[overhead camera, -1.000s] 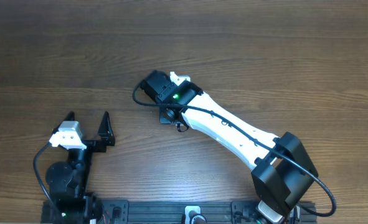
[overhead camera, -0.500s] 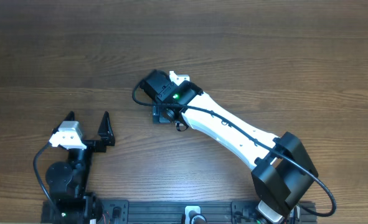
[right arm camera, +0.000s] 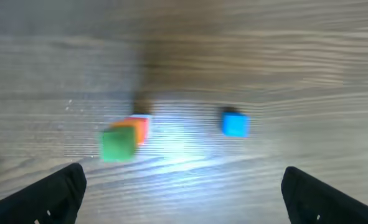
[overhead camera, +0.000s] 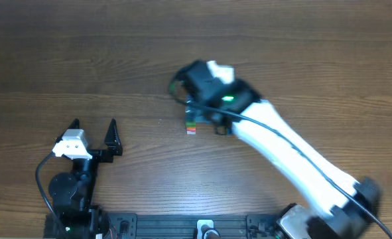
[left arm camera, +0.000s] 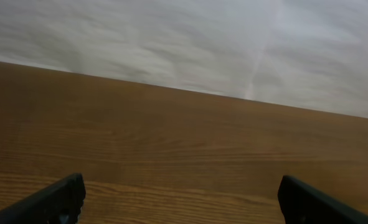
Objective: Stack Cubes
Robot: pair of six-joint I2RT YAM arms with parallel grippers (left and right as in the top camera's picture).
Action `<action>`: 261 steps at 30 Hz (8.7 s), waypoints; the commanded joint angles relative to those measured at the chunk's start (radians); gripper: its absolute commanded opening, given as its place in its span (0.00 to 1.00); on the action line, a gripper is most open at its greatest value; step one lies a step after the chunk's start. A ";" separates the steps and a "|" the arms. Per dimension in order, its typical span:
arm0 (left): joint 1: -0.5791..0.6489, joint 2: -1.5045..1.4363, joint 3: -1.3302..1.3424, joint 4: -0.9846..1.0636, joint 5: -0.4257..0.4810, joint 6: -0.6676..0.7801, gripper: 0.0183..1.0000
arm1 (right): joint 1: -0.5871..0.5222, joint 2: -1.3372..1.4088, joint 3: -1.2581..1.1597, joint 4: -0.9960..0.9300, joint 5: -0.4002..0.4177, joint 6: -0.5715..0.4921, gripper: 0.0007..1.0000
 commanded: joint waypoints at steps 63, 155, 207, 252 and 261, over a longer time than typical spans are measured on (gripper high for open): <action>0.005 -0.007 -0.004 -0.003 0.006 0.015 1.00 | -0.214 0.168 -0.517 0.500 -0.168 -0.163 0.45; 0.005 -0.007 -0.004 -0.003 0.006 0.015 1.00 | 0.124 0.294 0.161 -0.040 -0.079 0.102 0.01; 0.005 -0.007 -0.004 -0.003 0.006 0.015 1.00 | 0.106 0.333 0.138 -0.002 -0.094 0.103 0.02; 0.005 -0.007 -0.004 -0.003 0.006 0.015 1.00 | 0.105 0.333 0.112 0.022 -0.093 0.106 0.44; 0.005 -0.007 -0.004 -0.003 0.006 0.015 1.00 | 0.103 0.333 0.117 0.064 -0.094 0.068 0.95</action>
